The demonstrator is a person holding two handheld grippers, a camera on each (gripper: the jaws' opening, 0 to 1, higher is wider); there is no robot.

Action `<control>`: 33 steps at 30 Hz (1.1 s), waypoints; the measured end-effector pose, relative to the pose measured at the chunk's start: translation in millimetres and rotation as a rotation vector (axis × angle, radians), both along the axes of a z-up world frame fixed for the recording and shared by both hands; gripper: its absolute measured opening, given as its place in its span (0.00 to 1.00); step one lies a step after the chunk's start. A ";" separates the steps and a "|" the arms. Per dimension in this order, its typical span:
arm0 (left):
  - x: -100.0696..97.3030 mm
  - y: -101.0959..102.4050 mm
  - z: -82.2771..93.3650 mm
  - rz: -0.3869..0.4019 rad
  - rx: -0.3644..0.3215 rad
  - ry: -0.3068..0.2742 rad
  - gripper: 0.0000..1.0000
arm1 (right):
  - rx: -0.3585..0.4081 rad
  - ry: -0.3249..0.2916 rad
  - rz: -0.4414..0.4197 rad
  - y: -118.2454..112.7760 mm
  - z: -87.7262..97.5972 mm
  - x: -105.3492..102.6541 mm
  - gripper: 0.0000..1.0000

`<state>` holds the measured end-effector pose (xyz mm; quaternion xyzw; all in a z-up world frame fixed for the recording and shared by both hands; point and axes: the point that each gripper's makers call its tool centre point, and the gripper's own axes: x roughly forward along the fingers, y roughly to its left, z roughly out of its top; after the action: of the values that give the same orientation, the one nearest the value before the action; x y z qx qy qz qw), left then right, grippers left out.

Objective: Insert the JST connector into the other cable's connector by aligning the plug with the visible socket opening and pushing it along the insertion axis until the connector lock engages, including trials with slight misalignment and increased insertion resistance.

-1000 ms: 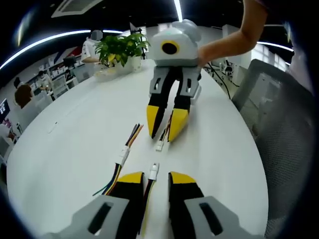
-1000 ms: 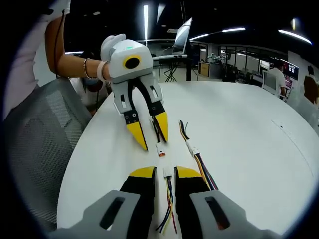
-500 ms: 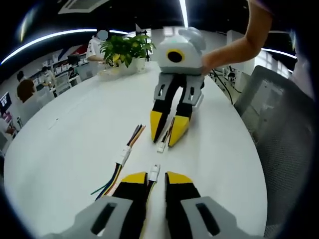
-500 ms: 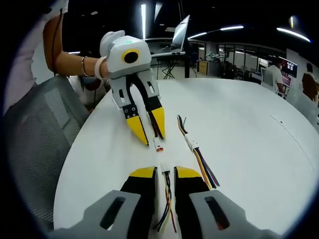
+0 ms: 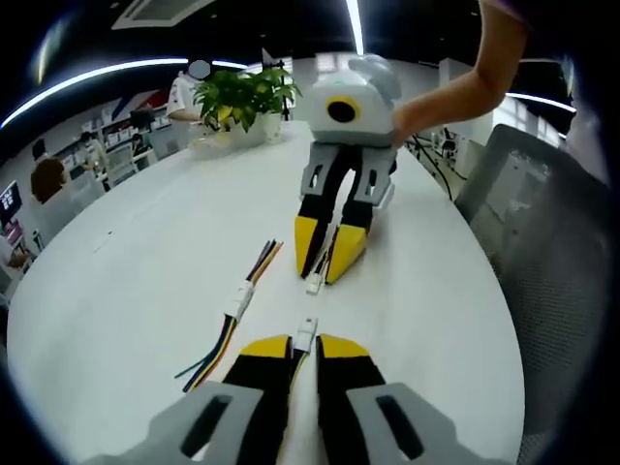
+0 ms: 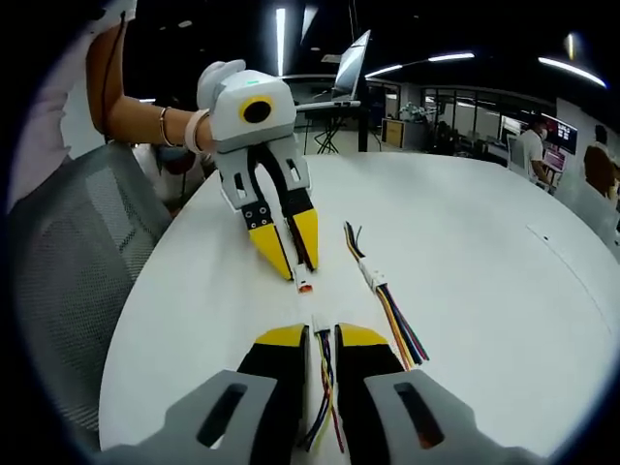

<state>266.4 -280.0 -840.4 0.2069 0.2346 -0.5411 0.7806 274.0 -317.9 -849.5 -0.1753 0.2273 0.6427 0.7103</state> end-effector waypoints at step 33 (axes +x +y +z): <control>-2.2 -0.7 4.3 -0.020 0.006 0.026 0.00 | -0.026 0.005 -0.020 -3.6 10.9 -0.6 0.04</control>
<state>264.2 -280.7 -836.1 0.2043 0.2445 -0.5508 0.7715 273.4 -321.5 -838.6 -0.1804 0.2391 0.6330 0.7138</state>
